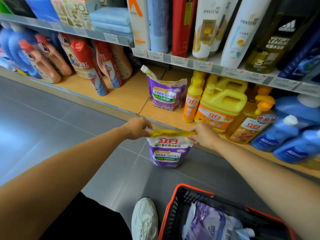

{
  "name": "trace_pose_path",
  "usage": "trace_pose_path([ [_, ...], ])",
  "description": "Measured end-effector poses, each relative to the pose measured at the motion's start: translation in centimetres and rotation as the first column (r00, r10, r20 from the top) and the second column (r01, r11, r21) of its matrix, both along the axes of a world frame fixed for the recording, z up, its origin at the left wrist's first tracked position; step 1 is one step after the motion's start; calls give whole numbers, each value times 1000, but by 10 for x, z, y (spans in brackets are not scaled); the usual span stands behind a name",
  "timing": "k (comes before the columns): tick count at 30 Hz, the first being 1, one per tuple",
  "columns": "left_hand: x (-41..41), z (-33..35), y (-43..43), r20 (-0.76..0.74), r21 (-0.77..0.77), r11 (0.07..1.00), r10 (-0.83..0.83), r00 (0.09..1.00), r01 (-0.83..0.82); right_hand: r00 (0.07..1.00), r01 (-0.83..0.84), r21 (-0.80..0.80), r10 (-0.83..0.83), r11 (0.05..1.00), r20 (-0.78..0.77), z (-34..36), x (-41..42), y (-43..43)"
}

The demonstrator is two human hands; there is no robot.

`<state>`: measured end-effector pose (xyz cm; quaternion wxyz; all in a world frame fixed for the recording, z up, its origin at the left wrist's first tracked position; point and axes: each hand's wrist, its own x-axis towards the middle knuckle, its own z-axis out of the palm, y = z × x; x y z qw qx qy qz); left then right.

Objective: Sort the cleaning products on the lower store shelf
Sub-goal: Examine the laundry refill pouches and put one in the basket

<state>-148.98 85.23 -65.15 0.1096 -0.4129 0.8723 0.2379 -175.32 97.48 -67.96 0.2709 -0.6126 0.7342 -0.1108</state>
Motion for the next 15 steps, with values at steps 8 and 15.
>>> trace_pose_path([
  [8, 10, 59, -36, -596, 67, 931, 326, 733, -360, 955, 155, -326, -56, 933, 292, 77, 6, -32],
  [15, -3, 79, -65, -858, 130, 875, 335, 390, -466, 964, 164, -471, -39, 867, 264, 130, 12, -75],
])
